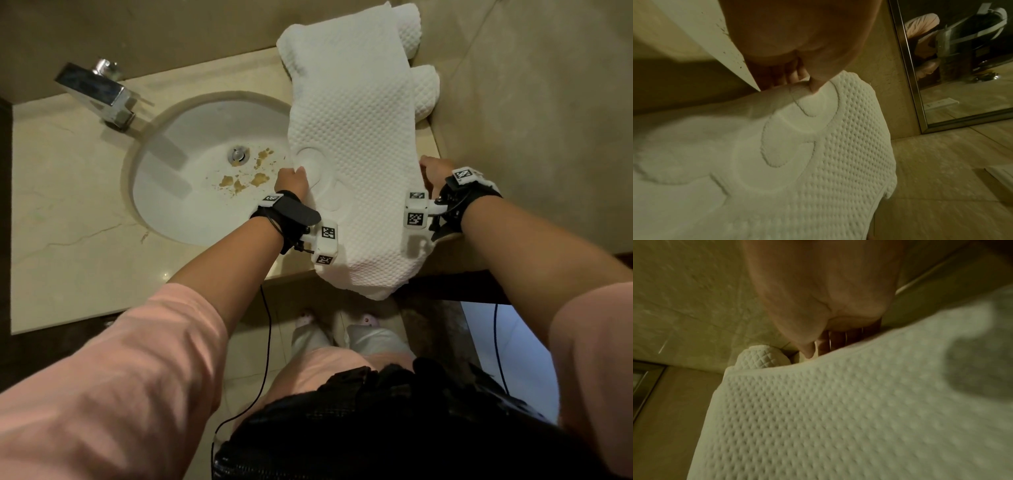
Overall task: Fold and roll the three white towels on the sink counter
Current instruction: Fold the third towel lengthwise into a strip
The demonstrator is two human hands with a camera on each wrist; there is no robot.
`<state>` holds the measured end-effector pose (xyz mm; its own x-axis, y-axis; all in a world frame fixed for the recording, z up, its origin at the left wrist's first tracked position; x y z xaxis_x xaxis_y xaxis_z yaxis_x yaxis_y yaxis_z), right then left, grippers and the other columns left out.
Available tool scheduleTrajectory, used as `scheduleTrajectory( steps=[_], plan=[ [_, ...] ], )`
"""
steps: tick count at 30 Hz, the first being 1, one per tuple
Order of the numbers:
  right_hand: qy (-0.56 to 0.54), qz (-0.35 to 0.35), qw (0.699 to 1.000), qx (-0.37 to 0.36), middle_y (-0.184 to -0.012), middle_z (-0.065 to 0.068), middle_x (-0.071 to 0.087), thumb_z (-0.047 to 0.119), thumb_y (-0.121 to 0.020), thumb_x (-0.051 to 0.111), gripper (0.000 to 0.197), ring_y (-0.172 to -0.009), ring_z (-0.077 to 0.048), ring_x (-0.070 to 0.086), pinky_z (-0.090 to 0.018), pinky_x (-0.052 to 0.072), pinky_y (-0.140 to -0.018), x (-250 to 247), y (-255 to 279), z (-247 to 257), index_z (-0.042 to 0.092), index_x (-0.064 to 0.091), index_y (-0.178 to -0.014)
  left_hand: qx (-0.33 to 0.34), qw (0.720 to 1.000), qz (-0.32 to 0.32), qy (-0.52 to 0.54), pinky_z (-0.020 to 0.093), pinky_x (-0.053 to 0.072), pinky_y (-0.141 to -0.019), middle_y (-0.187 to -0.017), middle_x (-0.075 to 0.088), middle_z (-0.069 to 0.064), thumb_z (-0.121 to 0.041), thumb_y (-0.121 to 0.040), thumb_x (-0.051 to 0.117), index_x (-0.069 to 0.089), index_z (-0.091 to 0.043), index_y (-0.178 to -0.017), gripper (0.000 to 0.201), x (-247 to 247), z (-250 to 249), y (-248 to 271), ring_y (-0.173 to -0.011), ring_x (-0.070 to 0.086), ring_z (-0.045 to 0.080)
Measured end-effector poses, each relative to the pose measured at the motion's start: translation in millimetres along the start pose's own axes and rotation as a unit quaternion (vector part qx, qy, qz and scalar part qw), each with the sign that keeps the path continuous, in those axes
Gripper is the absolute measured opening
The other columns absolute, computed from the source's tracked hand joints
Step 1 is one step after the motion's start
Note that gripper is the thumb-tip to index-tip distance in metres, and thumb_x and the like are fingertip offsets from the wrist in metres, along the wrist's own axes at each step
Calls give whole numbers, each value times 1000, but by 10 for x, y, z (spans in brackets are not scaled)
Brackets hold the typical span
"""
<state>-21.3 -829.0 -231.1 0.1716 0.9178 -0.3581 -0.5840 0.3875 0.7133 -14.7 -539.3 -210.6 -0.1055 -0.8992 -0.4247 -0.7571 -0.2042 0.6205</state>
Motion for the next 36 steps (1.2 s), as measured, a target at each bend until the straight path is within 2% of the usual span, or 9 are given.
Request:
scheduleTrajectory(
  steps=[4,7,10,17,21,24,27,30,36],
  plan=[
    [26,-15,1000,-8,-71,-10,51,37,-95,41,39,-63,-23,47,-30,37,-59,65,291,-119,8,53,-72,-47,994,70,69,43,52,-82,-90,62,16,-19,-82,61,58,-2,-86,18,73,238,91,-92,63,36],
    [47,-33,997,-51,-94,-28,57,28,-95,42,44,-79,-33,54,-30,35,-66,73,432,-264,-11,57,-108,-48,988,101,105,40,48,-71,-75,55,13,-11,-89,59,52,-9,-75,16,70,349,279,-65,54,27],
    [40,-68,993,-86,-89,-6,55,31,-93,47,34,-83,-18,49,-24,37,-62,43,578,-481,3,59,-108,-29,983,147,102,31,36,-56,-60,40,5,-13,-93,57,43,-13,-71,26,86,446,496,-52,38,19],
    [67,-73,989,-105,-109,1,54,38,-89,58,46,-95,-18,53,-26,41,-80,4,843,-987,12,49,-126,90,973,116,-179,26,35,-65,-72,48,-2,-31,-87,66,47,-17,-72,28,241,723,860,-71,45,16],
    [60,-99,985,-127,-114,-4,61,33,-83,63,43,-102,-23,59,-34,48,-89,-47,917,-1208,11,52,-118,139,950,45,-277,28,35,-70,-102,59,7,-34,-82,69,54,-6,-108,41,353,839,1004,-92,55,25],
    [68,-110,983,-129,-113,-6,62,34,-75,65,40,-105,-28,59,-46,47,-95,-72,908,-1395,17,53,-109,130,951,4,-280,30,36,-69,-111,59,15,-27,-82,67,53,-3,-111,40,383,926,1090,-99,57,32],
    [42,-69,992,-93,-114,-4,62,33,-78,66,45,-101,-25,59,-43,49,-93,-72,919,-1501,17,50,-117,122,956,-12,-267,29,34,-69,-106,58,12,-22,-84,63,54,-2,-111,34,361,991,1151,-96,56,29],
    [1,-34,996,-80,-115,-6,59,24,-84,66,46,-96,-19,55,-32,45,-83,-106,880,-1516,8,49,-124,91,969,-2,-231,28,38,-68,-88,57,7,-19,-85,61,55,-10,-83,10,287,1027,1171,-82,53,23],
    [-3,28,997,-67,-109,-4,55,40,-92,56,47,-98,-21,53,-31,40,-84,-126,917,-1629,4,52,-122,-16,999,25,-23,36,54,-72,-56,63,6,-7,-80,61,62,-6,-57,23,278,1281,1148,-64,62,27]
  ],
)
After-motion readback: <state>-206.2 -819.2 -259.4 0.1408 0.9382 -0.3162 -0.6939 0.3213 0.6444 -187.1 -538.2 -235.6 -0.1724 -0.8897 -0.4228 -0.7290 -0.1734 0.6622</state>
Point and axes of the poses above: each hand's wrist, its own y-axis away from the middle knuckle, its own x-axis out of the palm, z = x × y, the point moved 3 cm from there along -y, towards the middle knuckle
